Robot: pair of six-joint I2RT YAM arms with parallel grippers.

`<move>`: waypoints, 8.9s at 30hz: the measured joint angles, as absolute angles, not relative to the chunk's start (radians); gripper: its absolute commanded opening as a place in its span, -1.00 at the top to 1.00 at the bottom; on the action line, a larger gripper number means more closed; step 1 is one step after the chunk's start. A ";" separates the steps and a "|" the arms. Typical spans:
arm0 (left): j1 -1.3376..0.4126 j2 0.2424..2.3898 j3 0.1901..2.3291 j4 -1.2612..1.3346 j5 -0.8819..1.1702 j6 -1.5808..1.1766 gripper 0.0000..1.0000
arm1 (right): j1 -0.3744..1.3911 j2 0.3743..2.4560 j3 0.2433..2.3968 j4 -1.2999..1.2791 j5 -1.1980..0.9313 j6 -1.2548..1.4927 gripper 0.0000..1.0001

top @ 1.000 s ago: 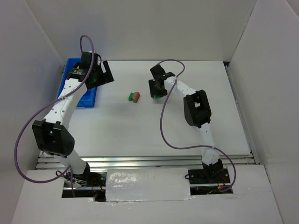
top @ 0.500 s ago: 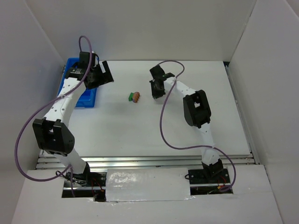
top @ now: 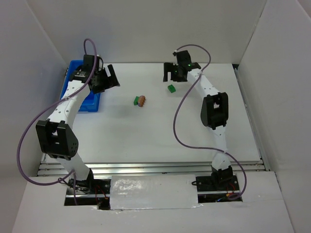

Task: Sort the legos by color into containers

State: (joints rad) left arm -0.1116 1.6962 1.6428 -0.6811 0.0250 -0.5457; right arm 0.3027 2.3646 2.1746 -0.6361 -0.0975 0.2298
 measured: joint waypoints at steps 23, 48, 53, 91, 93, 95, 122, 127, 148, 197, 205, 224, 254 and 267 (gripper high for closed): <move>-0.102 1.742 1.726 -0.680 0.061 -0.522 -0.99 | 0.163 2.514 2.433 -0.546 -0.331 0.276 -0.99; -0.047 1.800 1.739 -0.688 0.149 -0.519 -0.99 | 0.163 2.630 2.299 -0.458 -0.593 0.756 -0.99; -0.033 1.829 1.739 -0.686 0.177 -0.520 -0.99 | 0.189 2.464 2.019 -0.434 -0.586 0.765 -0.99; -0.015 1.710 1.394 -0.560 0.400 -0.611 -0.99 | 0.436 2.454 2.183 -0.731 -0.034 0.244 -0.90; -0.015 1.694 1.382 -0.554 0.403 -0.612 -0.99 | 0.434 2.457 2.171 -0.737 -0.005 0.242 -0.89; -0.015 1.685 1.379 -0.548 0.407 -0.614 -0.99 | 0.431 2.460 2.171 -0.747 0.008 0.241 -0.87; -0.015 1.766 1.635 -0.588 0.487 -0.648 -0.99 | 0.457 2.263 1.999 -0.709 -0.278 0.226 1.00; -0.031 1.790 1.701 -0.574 0.599 -0.712 -0.96 | 0.516 2.113 2.018 -0.657 -0.495 0.179 1.00; -0.133 1.788 1.599 -0.531 0.706 -0.820 -0.51 | 0.615 1.966 1.839 -0.458 -0.363 0.167 1.00; -0.037 1.810 1.737 -0.641 0.476 -0.711 1.00 | 0.551 1.745 1.450 -0.134 -0.513 0.269 -0.99; 0.173 1.803 1.634 -0.612 0.170 -0.709 1.00 | 0.496 1.538 1.293 -0.102 -0.528 0.268 -1.00; 0.353 1.791 1.386 -0.310 -0.134 -0.767 1.00 | 0.425 1.515 1.211 -0.059 -0.598 0.294 -0.99; 0.309 1.821 1.546 -0.385 -0.109 -0.739 -0.99 | 0.425 1.657 1.344 -0.099 -0.551 0.347 -0.99; -0.303 1.936 1.873 -0.510 -0.081 -0.469 -0.99 | 0.369 1.726 1.385 -0.332 -0.033 0.599 -0.99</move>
